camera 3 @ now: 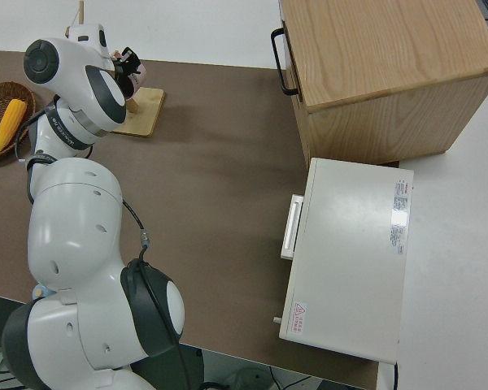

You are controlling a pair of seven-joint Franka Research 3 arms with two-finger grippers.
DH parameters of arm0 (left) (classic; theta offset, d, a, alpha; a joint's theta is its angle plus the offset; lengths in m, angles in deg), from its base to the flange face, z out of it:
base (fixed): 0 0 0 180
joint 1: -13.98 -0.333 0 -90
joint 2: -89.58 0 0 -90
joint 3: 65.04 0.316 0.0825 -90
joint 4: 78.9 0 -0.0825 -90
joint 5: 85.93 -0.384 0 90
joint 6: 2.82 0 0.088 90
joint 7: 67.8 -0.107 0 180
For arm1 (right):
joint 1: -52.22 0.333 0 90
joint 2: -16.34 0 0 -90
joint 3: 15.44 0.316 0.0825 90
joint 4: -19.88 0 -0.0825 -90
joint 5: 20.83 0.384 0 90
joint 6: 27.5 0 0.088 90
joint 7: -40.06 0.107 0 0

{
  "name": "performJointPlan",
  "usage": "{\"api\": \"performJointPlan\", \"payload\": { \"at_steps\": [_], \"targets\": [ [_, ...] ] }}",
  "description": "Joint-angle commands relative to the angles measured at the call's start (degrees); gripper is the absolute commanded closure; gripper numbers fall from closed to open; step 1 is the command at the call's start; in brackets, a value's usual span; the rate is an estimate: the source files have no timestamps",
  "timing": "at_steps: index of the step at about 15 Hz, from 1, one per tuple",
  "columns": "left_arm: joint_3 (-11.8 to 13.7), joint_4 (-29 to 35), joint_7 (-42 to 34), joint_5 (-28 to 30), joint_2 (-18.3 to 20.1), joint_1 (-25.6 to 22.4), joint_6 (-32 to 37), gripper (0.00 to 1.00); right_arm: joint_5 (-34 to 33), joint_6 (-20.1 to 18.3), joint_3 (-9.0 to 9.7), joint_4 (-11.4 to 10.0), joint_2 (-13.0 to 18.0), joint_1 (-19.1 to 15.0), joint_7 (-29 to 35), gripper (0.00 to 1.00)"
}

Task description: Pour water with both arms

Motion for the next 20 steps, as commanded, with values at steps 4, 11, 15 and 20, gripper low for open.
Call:
{"api": "performJointPlan", "payload": {
  "at_steps": [4,11,15,20],
  "targets": [
    [-0.3,1.1,-1.5,2.2,0.3,0.3,-1.7,1.0,-0.8,1.2,0.08,1.9,-2.0,0.2,2.1,0.567],
    [-0.3,0.7,-1.0,2.1,0.5,0.4,-1.5,1.0,-0.8,1.3,-0.01,3.1,-3.3,0.5,4.2,0.678],
    [-0.3,0.5,-1.0,2.0,0.5,0.3,-1.4,1.0,-0.4,0.9,-0.01,3.1,-3.4,0.5,4.2,0.777],
    [-0.3,0.5,-0.9,2.0,0.5,0.3,-1.3,1.0,-0.4,0.9,-0.53,3.1,-3.4,0.5,4.4,0.816]
  ]
}}
